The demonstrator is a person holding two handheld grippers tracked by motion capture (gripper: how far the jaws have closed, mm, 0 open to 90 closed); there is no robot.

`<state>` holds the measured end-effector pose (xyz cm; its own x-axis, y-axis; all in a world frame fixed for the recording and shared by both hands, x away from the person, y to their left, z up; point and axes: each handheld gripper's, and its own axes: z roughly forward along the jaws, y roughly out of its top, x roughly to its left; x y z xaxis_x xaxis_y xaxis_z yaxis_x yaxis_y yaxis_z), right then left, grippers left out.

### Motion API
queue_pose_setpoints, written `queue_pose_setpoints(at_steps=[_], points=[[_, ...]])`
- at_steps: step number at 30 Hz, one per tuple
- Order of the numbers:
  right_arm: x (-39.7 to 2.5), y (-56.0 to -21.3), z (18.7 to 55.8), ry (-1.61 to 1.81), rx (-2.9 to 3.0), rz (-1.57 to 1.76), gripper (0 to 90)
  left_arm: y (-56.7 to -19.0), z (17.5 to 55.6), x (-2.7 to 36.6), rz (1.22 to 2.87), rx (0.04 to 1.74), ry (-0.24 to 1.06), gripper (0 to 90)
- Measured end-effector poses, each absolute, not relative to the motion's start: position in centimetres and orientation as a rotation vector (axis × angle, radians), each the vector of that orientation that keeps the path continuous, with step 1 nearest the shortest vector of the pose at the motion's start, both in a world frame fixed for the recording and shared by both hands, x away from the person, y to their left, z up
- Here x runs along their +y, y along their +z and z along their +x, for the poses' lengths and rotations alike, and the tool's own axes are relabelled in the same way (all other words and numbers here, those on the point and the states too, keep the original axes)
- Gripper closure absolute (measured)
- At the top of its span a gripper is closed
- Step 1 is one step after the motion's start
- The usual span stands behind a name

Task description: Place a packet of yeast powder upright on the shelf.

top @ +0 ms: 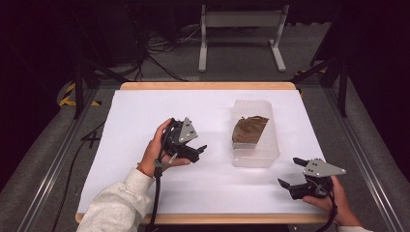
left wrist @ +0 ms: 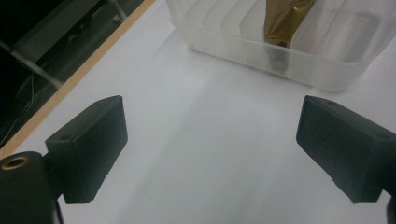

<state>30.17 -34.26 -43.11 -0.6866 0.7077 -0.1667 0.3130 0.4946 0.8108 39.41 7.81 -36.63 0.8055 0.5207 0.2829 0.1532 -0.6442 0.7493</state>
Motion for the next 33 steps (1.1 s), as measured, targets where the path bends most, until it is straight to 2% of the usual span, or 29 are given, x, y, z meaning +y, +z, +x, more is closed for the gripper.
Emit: queue_pose_setpoints(at_steps=[3, 19, 33], points=[[-34.2, -43.1, 30.1, 1.086, 2.259, 0.837, 9.8, -37.2, 39.1, 8.5, 2.253, 0.503, 0.674, 9.6], [-34.1, -43.1, 30.1, 1.072, 2.255, 0.833, 9.7, -39.2, 37.6, 12.6, 2.252, 0.555, 0.693, 9.9], [-34.0, -43.1, 30.2, 1.063, 2.262, 0.820, 9.7, -41.2, 35.9, 16.4, 2.205, 0.596, 0.660, 8.5]])
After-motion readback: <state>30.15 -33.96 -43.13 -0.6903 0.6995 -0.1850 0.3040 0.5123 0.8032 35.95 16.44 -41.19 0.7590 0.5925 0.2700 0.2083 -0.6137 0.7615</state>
